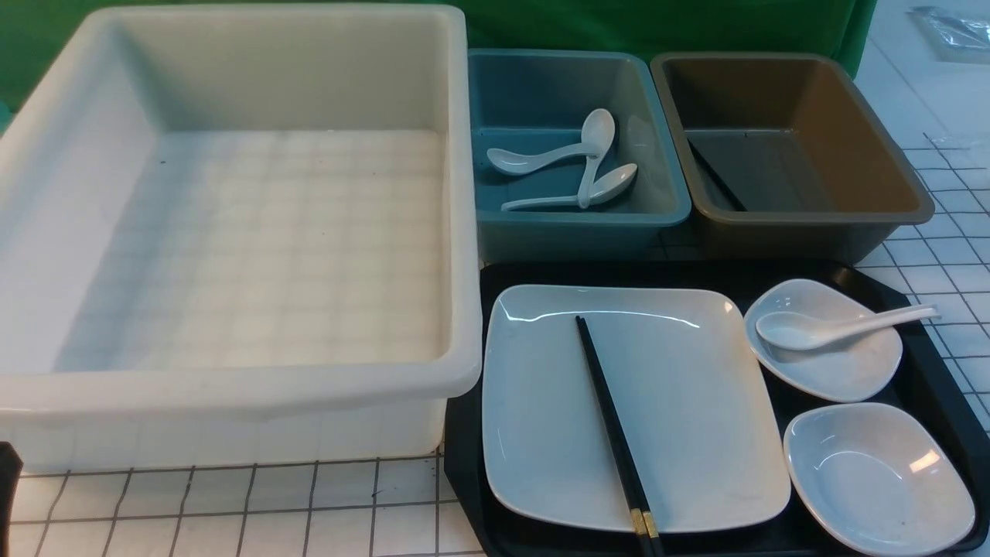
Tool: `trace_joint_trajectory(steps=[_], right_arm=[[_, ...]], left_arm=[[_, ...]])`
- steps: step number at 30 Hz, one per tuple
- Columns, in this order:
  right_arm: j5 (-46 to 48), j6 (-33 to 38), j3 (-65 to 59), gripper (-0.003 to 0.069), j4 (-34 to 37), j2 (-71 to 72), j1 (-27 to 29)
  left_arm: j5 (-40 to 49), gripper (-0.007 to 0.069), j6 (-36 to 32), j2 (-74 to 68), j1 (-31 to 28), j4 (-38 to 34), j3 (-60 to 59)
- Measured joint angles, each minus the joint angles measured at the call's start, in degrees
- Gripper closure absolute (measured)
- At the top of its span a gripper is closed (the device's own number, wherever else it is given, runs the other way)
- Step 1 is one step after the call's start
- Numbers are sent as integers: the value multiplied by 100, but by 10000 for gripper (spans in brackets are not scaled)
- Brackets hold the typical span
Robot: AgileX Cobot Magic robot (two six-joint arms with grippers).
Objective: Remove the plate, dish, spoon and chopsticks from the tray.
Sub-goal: Use the right arm to grab a pair of chopsticks from the plate
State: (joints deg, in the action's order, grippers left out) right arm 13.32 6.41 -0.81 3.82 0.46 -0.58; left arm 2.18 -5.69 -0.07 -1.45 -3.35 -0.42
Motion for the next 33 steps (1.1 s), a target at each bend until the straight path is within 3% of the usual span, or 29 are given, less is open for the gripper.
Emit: trace_joint_trajectory(steps=[33], right_arm=[[0, 0, 0, 400, 0, 0, 0]], left_arm=[[0, 396, 5, 0, 0, -212, 0]])
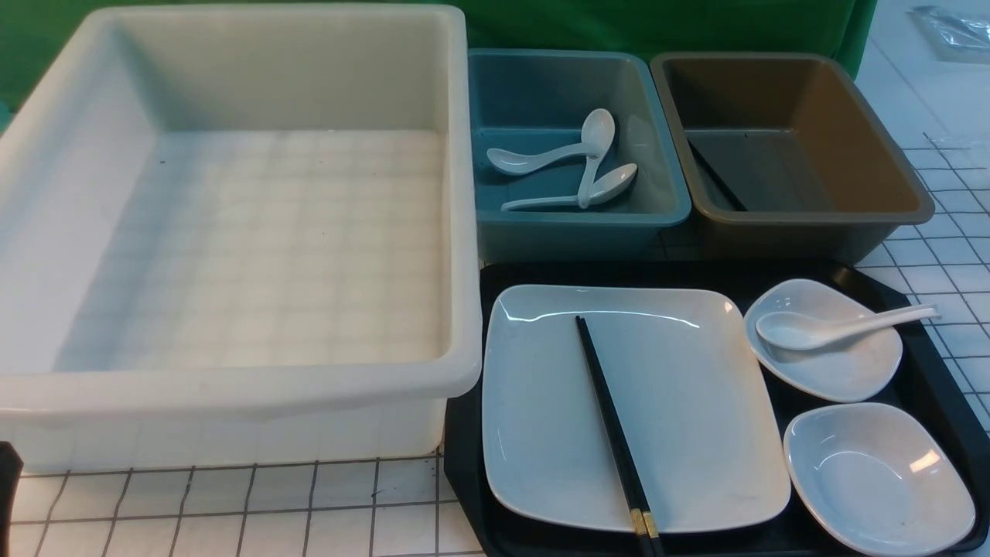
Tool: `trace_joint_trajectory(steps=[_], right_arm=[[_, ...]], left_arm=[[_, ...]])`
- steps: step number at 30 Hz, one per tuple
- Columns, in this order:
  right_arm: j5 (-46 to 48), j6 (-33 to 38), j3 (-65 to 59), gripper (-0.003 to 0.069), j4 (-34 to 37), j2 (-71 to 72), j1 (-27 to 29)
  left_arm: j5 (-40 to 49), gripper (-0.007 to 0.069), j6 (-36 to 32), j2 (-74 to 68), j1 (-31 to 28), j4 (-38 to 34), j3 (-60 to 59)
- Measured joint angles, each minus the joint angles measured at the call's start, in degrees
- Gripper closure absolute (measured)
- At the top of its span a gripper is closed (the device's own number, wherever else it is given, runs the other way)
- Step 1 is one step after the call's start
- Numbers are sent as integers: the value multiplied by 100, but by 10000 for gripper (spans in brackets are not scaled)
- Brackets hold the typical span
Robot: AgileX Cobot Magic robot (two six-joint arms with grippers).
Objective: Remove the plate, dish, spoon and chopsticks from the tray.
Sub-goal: Use the right arm to grab a pair of chopsticks from the plate
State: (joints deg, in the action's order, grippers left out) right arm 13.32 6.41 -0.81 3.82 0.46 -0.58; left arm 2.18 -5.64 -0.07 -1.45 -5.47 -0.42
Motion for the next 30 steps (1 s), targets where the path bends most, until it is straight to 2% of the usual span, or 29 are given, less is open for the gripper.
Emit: trace_joint_trajectory(steps=[3, 4, 7, 9, 30], right_arm=[[0, 0, 0, 400, 0, 0, 0], [0, 0, 0, 400, 0, 0, 0], [0, 0, 0, 400, 0, 0, 0], [0, 0, 0, 400, 0, 0, 0], [0, 0, 0, 400, 0, 0, 0]], left_arm=[[-21, 396, 20, 0, 0, -373, 0], [-84, 396, 124, 0, 0, -770, 0], [-219, 396, 362, 0, 0, -1355, 0], [-219, 396, 444, 0, 0, -1523, 0], [-219, 396, 472, 0, 0, -1600, 0]])
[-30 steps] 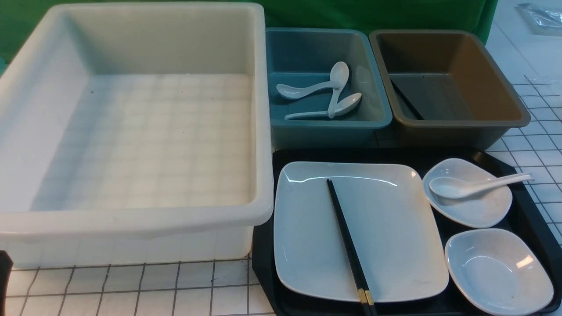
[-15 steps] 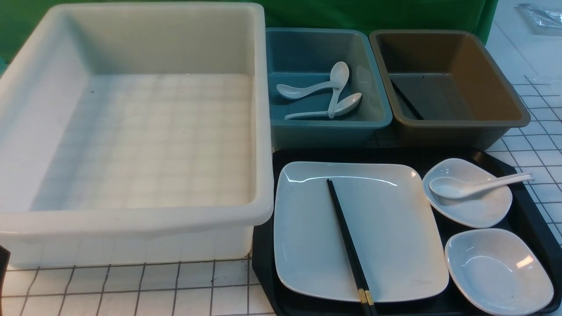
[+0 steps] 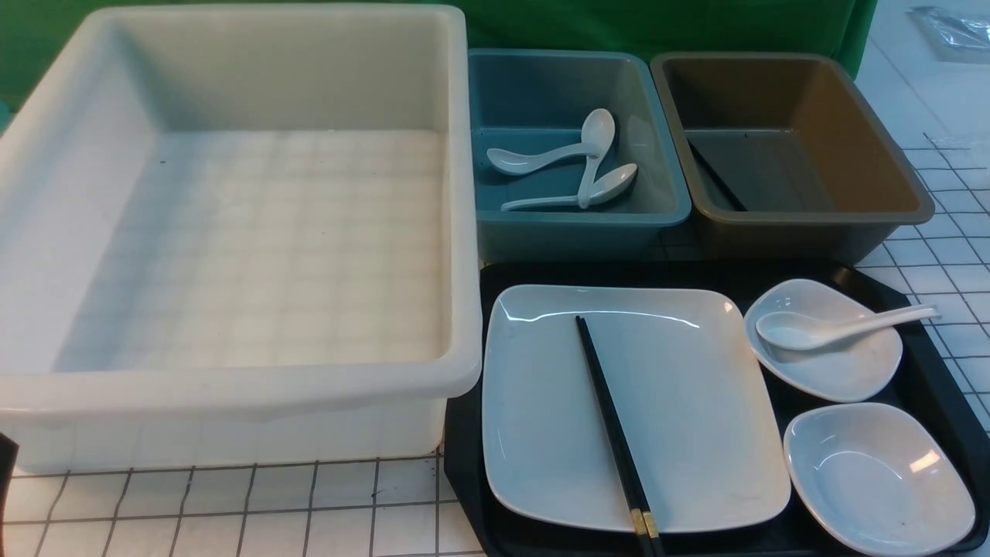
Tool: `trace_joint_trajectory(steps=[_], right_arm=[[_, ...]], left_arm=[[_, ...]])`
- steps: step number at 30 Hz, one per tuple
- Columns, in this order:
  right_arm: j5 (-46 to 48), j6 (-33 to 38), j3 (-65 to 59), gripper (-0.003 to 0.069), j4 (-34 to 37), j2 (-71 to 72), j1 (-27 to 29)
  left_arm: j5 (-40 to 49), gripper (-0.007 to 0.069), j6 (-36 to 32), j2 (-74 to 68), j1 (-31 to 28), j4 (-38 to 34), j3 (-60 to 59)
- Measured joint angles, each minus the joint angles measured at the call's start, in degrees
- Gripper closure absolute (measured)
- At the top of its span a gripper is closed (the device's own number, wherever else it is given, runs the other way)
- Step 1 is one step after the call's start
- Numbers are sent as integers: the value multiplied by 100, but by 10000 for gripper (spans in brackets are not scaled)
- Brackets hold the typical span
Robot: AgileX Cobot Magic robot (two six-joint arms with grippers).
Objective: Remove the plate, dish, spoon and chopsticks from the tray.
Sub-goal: Use the right arm to grab a pair of chopsticks from the plate
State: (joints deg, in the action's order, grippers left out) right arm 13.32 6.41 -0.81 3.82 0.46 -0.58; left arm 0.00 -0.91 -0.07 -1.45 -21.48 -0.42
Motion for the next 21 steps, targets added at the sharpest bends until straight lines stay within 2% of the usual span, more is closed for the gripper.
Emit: trace_joint_trajectory(steps=[3, 5, 7, 10, 11, 13, 14, 15, 21], right_arm=[[-91, -74, 0, 400, 7, 0, 0], [-372, -434, 0, 400, 84, 0, 0], [-738, -1008, 0, 400, 194, 0, 0], [-1332, -2317, 0, 400, 305, 0, 0], [-1332, -2408, 0, 400, 312, 0, 0], [-1594, -3485, 0, 400, 353, 0, 0], [-1608, -3485, 0, 400, 353, 0, 0], [-1634, -3919, 0, 400, 374, 0, 0], [-1647, -4214, 0, 400, 381, 0, 0]], left_arm=[[0, 396, 0, 0, 0, -16, 0], [-57, 396, 91, 0, 0, -227, 0], [-167, 396, 354, 0, 0, -522, 0], [-320, 396, 872, 0, 0, -902, 0], [-328, 396, 891, 0, 0, -908, 0], [-416, 396, 1006, 0, 0, -918, 0], [-429, 396, 1006, 0, 0, -912, 0], [-475, 396, 1043, 0, 0, -841, 0], [-506, 396, 1044, 0, 0, -120, 0]])
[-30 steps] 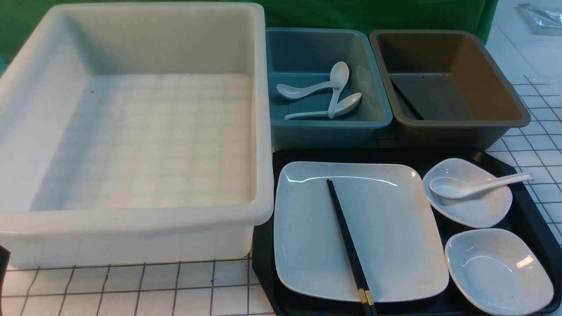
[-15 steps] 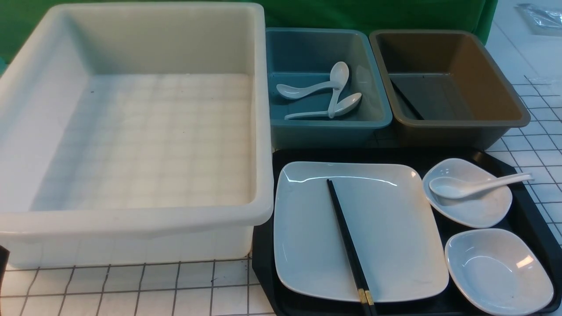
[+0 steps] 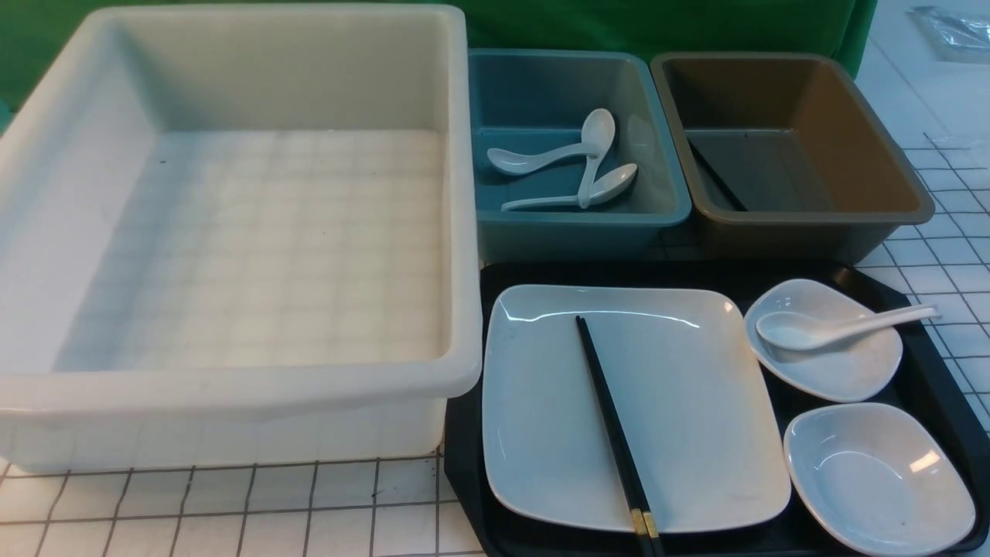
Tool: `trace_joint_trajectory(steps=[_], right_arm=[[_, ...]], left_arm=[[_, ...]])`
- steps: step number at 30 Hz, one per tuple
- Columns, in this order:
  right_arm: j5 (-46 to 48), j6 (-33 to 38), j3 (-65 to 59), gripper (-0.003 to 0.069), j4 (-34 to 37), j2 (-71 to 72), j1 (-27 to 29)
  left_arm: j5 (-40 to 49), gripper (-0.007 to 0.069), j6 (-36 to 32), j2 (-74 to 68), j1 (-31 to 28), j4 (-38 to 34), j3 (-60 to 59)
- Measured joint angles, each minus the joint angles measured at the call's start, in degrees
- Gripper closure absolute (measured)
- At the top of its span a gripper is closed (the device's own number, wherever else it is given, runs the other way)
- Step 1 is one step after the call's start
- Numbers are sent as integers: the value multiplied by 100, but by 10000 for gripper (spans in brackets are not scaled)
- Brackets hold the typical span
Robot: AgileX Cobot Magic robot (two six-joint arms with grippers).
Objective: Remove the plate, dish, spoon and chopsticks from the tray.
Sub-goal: Use the right arm to grab a pair of chopsticks from the plate
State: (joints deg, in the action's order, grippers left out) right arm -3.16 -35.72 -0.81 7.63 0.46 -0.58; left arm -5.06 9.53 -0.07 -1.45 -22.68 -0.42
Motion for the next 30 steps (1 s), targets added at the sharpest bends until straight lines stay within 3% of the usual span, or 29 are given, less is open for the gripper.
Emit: trace_joint_trajectory(steps=[7, 10, 13, 15, 17, 18, 22, 26, 30], right_arm=[[-93, -39, 0, 402, 0, 0, 0], [-477, -158, 7, 442, 0, 0, -14], [-496, -107, 314, 526, -6, -5, -93], [-280, 297, 839, 597, -6, -100, -202], [-21, 681, 1225, 619, -11, -173, -277], [416, 1311, 1795, 631, -11, -355, -382], [1631, 2318, 3002, 633, -11, -966, -522], [3870, 3149, 4613, 633, -17, -2289, -567], [5650, 3572, 5577, 633, -34, -3443, -567]], left_arm=[[-398, 396, 21, 0, 0, 120, 0], [-919, 409, 250, 0, 0, 125, 0], [-1313, 484, 462, 0, 0, 125, 10], [-1179, 579, 532, 0, 0, 133, 219], [-1084, 609, 554, 7, 0, 176, 425], [-909, 627, 560, 7, 0, 279, 752], [-278, 639, 565, -161, 0, 366, 1459], [1747, 641, 490, -1111, 0, 369, 2776], [3709, 641, -74, -2282, 0, 346, 3755]])
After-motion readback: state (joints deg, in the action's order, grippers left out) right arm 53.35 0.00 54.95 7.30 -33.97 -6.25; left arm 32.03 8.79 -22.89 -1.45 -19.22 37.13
